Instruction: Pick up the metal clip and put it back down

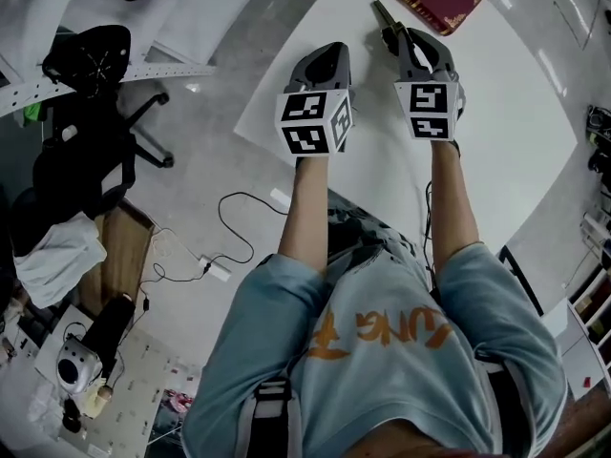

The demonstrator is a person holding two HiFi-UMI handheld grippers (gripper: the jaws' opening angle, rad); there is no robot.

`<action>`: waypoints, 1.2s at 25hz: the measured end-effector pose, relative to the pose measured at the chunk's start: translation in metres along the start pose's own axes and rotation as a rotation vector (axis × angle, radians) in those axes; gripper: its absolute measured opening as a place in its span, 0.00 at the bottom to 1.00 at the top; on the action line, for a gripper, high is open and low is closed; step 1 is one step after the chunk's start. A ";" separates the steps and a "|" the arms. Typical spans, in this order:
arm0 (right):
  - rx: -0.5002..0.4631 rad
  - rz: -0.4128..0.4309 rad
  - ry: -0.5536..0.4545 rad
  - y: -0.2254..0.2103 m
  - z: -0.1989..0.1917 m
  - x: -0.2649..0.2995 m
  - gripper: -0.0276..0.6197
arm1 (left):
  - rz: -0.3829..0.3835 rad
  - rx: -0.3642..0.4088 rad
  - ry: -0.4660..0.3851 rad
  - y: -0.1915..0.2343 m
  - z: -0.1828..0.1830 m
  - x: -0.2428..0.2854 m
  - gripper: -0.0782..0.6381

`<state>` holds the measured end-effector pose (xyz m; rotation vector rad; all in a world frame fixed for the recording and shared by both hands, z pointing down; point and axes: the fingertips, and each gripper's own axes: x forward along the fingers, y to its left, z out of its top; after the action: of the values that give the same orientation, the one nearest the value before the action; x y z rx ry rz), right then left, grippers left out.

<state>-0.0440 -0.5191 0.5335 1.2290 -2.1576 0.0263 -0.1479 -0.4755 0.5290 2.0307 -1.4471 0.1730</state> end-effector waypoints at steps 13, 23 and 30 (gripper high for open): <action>-0.256 0.067 -0.005 0.031 0.005 0.031 0.11 | 0.028 -0.008 -0.025 0.017 0.005 0.001 0.14; -0.119 0.112 -0.037 0.041 0.008 0.011 0.18 | 0.034 0.015 -0.054 0.010 0.009 -0.021 0.14; 0.188 0.048 -0.114 0.006 0.006 -0.046 0.18 | -0.004 0.062 -0.088 -0.029 0.017 -0.035 0.14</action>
<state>-0.0353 -0.4829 0.5057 1.3109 -2.3262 0.1882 -0.1398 -0.4508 0.4877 2.1148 -1.5086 0.1297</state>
